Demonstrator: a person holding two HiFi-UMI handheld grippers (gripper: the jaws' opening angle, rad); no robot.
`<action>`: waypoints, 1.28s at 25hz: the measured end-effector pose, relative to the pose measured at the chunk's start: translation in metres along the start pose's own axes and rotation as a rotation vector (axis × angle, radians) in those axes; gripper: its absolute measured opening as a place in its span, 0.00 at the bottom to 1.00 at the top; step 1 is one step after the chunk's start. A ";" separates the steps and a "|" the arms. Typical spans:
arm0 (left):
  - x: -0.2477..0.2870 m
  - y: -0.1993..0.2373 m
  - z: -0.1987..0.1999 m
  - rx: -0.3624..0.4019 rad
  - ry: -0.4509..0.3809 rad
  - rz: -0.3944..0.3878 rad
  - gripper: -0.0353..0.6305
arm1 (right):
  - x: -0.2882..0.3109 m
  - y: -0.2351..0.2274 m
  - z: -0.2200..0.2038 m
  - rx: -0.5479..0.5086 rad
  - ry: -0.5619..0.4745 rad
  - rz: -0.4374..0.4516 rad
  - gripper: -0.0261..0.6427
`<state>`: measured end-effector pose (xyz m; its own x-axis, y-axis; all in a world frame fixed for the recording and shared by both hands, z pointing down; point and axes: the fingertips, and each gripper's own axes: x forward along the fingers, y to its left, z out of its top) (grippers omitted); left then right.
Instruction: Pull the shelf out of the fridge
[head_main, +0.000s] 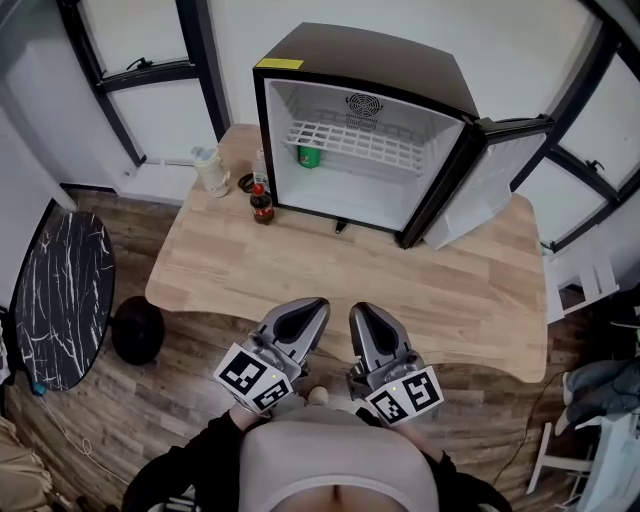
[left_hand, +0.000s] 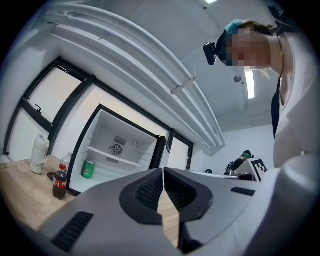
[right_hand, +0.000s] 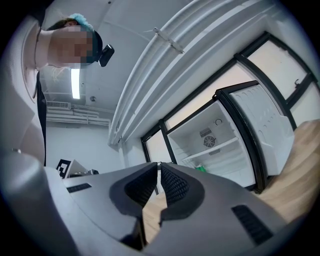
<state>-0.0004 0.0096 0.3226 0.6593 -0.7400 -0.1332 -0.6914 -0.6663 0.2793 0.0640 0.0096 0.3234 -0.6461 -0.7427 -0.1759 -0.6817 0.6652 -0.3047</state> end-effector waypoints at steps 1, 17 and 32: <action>0.000 0.000 0.000 0.002 0.001 0.000 0.07 | 0.000 -0.001 0.000 0.005 0.000 -0.002 0.10; -0.005 0.004 -0.014 -0.020 0.020 0.062 0.07 | 0.003 -0.002 -0.020 0.075 0.024 0.045 0.10; 0.078 0.084 0.003 -0.027 0.027 -0.048 0.07 | 0.083 -0.072 -0.009 0.039 -0.007 -0.073 0.10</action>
<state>-0.0079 -0.1042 0.3330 0.6995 -0.7042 -0.1215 -0.6506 -0.6980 0.2993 0.0564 -0.0996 0.3396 -0.5927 -0.7897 -0.1581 -0.7131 0.6058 -0.3527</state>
